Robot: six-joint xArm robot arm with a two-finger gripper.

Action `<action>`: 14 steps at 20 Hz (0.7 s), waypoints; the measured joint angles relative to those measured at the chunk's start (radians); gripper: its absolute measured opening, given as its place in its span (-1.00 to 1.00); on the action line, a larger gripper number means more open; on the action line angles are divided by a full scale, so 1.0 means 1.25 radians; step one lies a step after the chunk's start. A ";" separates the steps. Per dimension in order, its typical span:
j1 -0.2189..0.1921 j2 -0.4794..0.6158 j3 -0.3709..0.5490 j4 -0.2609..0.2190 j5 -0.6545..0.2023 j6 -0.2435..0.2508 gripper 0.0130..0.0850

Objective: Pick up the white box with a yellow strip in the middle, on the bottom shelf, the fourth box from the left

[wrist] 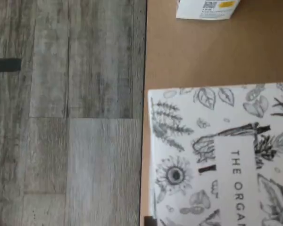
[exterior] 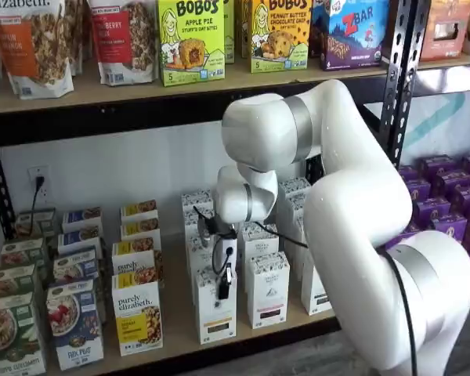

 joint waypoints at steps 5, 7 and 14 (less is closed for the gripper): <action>0.000 -0.004 0.006 0.002 0.000 -0.002 -0.22; 0.000 -0.007 0.010 0.003 0.000 -0.003 -0.22; 0.006 -0.035 0.053 0.018 -0.007 -0.013 -0.22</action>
